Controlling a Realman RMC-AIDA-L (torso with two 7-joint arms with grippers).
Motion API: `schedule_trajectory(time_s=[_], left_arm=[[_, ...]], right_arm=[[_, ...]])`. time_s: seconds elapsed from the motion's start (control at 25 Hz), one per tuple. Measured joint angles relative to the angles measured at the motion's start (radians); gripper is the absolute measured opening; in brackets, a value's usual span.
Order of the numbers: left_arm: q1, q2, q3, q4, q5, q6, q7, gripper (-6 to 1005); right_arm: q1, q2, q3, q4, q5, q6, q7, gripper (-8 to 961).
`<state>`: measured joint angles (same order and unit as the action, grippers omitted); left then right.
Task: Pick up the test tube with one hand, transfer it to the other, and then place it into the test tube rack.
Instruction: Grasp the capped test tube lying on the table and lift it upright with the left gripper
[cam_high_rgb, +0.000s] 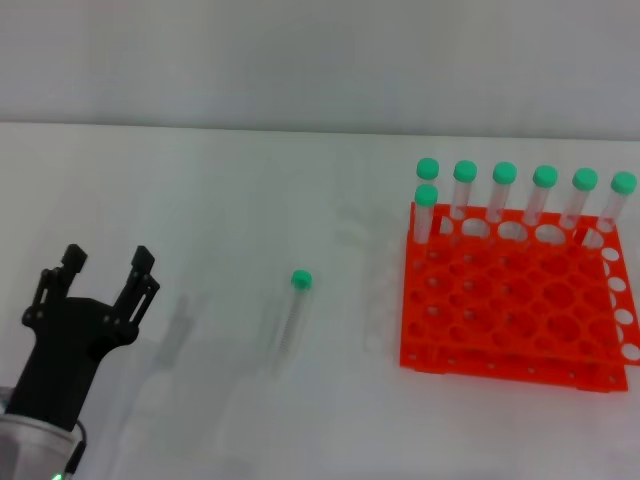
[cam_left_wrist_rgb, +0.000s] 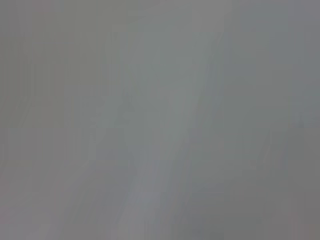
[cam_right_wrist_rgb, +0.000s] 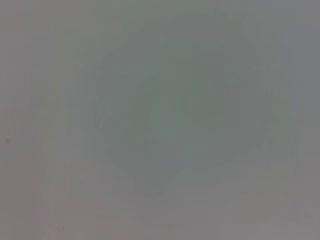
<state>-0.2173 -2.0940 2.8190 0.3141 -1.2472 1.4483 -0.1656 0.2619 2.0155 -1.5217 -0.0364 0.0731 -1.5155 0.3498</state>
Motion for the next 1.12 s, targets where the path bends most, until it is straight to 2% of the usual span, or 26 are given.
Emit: schedule_trajectory(time_s=[0.12,0.24,0.44,0.48,0.56,0.64,0.76,0.84,1.0,1.12], left_arm=[[-0.031,0.001,-0.006,0.0,-0.008,-0.053,-0.092,821],[-0.1,0.009,-0.012,-0.004,-0.014,-0.122,-0.204,818],[-0.245,0.021,-0.006,-0.14,0.05,-0.229,-0.484,814],[-0.245,0.021,-0.006,-0.14,0.05,-0.229,-0.484,813],[-0.363,0.026,-0.005,-0.341,0.245,-0.246,-0.83,812],[-0.424,0.032,0.001,-0.45,0.364,-0.237,-1.026,810],[-0.51,0.05,0.023,-0.582,0.528,-0.182,-1.292,808],[-0.55,0.065,0.027,-0.64,0.603,-0.099,-1.377,807],[-0.6,0.089,0.027,-0.722,0.659,0.105,-1.405,804],[-0.629,0.105,0.027,-0.774,0.693,0.208,-1.493,802]], right_arm=[[0.003,0.0,0.007,-0.006,0.0,0.0,0.0,857],[0.009,0.0,0.023,-0.007,0.001,0.0,0.0,856],[0.013,-0.003,0.029,-0.015,0.002,0.0,0.0,856],[0.014,-0.003,0.029,-0.02,0.002,0.0,0.0,856],[0.017,-0.003,0.03,-0.025,0.002,0.0,0.0,856],[0.022,-0.003,0.035,-0.028,0.002,0.003,0.0,855],[0.028,-0.003,0.04,-0.028,0.002,0.012,-0.001,855],[0.032,-0.003,0.04,-0.028,0.002,0.024,-0.002,855],[0.037,-0.003,0.044,-0.029,0.002,0.048,-0.003,855],[0.039,-0.003,0.061,-0.03,0.002,0.053,-0.003,854]])
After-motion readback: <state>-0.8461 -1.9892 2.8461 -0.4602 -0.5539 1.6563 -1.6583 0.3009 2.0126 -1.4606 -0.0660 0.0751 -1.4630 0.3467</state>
